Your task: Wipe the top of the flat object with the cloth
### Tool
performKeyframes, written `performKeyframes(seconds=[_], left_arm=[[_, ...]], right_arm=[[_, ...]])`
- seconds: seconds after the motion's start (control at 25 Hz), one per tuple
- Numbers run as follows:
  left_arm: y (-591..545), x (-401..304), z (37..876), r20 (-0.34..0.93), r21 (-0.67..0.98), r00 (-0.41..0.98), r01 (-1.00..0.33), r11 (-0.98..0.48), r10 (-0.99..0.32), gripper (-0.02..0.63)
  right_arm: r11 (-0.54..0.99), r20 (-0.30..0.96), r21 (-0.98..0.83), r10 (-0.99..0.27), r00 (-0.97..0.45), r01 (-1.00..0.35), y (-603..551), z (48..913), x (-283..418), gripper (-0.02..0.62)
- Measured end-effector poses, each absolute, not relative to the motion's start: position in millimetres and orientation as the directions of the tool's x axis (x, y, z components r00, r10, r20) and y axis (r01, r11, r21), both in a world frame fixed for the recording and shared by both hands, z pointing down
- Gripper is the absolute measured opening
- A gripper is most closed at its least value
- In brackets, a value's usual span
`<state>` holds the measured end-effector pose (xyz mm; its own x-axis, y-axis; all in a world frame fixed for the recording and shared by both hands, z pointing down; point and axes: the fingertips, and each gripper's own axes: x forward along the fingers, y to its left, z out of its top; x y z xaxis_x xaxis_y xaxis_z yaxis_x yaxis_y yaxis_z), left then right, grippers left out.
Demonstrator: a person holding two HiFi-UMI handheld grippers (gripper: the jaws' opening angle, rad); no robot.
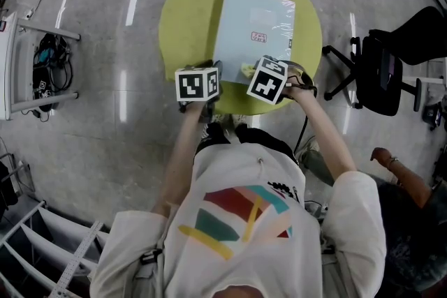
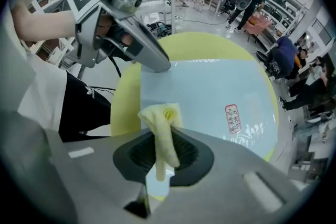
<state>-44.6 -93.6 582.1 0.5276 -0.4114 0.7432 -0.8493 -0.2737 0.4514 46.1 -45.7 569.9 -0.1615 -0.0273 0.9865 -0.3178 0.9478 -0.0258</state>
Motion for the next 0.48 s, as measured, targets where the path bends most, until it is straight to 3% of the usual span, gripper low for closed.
performKeyframes(seconds=[0.48], left_arm=[[-93.4, -43.8, 581.7, 0.747, 0.444, 0.522, -0.853, -0.275, -0.413, 0.106]], right_arm=[[0.954, 0.984, -0.025, -0.029, -0.174, -0.300, -6.2, 569.6, 42.4, 0.028]])
